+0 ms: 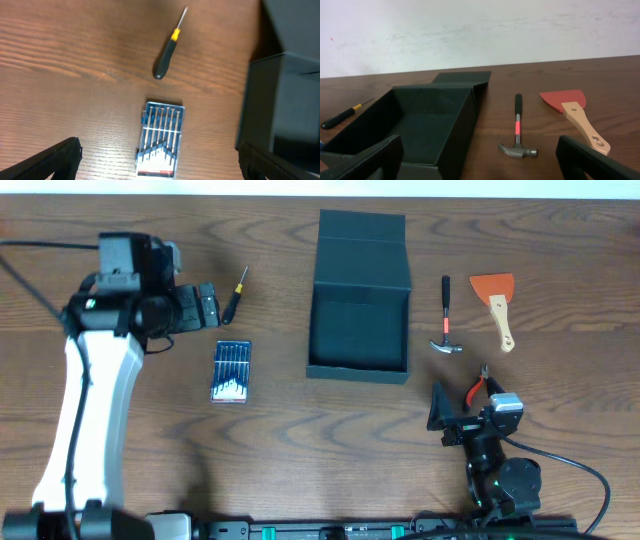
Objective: Pack container
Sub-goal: 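Move the left gripper over the blue screwdriver case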
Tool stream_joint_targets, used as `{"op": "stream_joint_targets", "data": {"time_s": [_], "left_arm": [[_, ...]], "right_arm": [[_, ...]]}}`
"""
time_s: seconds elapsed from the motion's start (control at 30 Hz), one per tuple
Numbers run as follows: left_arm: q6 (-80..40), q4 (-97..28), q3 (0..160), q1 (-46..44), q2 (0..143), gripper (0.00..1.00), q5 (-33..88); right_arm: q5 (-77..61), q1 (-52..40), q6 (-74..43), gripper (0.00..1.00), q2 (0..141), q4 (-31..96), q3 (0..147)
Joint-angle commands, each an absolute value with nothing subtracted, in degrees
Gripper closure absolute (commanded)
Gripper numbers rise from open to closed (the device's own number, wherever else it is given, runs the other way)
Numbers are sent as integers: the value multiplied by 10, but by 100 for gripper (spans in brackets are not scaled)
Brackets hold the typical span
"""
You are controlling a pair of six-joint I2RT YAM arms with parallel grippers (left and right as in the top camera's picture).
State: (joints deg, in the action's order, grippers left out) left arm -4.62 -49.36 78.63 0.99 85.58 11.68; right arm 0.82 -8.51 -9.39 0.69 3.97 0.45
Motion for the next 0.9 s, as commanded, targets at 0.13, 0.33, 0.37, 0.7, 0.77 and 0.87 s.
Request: {"op": "stream_joint_targets", "data": {"time_s": [0.13,0.33,0.37,0.7,0.77,0.87], "left_arm": [[-41,-520,797,9,921,1,120],[6,-519,772,-5,948,1,120],[18,-518,766,-12,951,1,120],[-3,-441,687,-76,955,2,72],[-8,-435,672,-77,955,1,54],[-19,-427,650,-77,955,2,29]], "right_arm": [[6,-81,-85,1,3,42,3],[6,-81,-85,1,3,42,3],[6,-81,-85,1,3,42,3],[6,-81,-85,1,3,42,3],[6,-81,-85,1,3,42,3],[6,-81,-85,1,3,42,3]]}}
